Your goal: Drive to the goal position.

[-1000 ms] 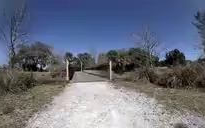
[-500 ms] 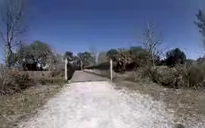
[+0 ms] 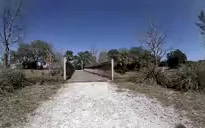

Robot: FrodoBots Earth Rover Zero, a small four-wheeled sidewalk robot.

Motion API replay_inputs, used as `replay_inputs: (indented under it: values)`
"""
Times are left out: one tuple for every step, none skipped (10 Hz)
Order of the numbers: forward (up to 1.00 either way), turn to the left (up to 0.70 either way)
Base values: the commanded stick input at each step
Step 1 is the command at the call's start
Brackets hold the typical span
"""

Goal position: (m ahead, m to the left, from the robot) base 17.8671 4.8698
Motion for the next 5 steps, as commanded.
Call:
replay_inputs:
  values:
    - [0.5,0.0]
    - [0.5,0.0]
    - [0.5,0.0]
    - [0.5,0.0]
    - [0.5,0.0]
